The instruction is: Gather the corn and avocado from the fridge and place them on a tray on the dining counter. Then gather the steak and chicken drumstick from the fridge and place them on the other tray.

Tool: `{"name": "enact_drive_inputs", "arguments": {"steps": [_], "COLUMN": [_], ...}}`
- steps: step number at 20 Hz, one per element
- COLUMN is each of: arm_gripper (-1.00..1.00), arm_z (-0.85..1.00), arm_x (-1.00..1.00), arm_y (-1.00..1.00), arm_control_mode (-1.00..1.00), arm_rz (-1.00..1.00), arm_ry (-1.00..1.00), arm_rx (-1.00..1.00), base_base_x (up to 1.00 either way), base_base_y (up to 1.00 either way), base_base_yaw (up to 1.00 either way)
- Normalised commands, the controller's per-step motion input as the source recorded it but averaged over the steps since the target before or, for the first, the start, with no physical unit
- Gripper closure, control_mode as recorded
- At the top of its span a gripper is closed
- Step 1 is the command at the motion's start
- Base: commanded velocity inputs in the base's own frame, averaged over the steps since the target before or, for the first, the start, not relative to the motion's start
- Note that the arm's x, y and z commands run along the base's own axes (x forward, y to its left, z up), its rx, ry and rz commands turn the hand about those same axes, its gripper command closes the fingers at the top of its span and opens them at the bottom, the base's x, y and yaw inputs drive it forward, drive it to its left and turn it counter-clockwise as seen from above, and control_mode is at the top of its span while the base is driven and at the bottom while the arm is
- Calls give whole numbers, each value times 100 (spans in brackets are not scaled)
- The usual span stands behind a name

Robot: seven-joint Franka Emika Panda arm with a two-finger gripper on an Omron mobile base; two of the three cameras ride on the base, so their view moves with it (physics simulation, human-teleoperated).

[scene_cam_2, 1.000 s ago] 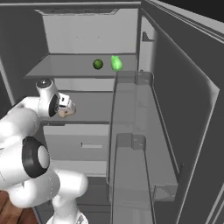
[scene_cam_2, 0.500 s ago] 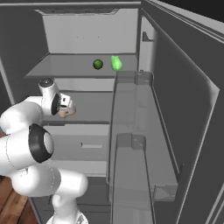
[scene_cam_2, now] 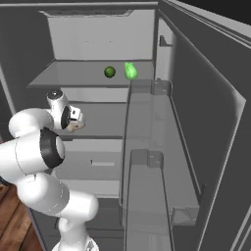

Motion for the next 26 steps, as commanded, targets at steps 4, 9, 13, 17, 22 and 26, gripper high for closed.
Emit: {"name": "enact_drive_inputs", "arguments": {"steps": [4, 9, 13, 17, 22, 26], "arm_gripper": [-100, -100, -100, 100, 100, 100], "arm_z": [-16, -17, -18, -25, -18, -7], "arm_x": [21, 22, 18, 2, 0, -9], "arm_y": [8, 5, 6, 0, 0, 0], "arm_control_mode": [-100, -100, -100, -100, -100, -100], "arm_rz": [-1, -1, -1, 0, 0, -1], "arm_ry": [0, 0, 0, 0, 0, 0], "arm_rx": [0, 0, 0, 0, 0, 0], "base_base_x": [0, 0, 0, 0, 0, 0], "base_base_y": [0, 0, 0, 0, 0, 0], "base_base_yaw": [0, 0, 0, 0, 0, 0]}}
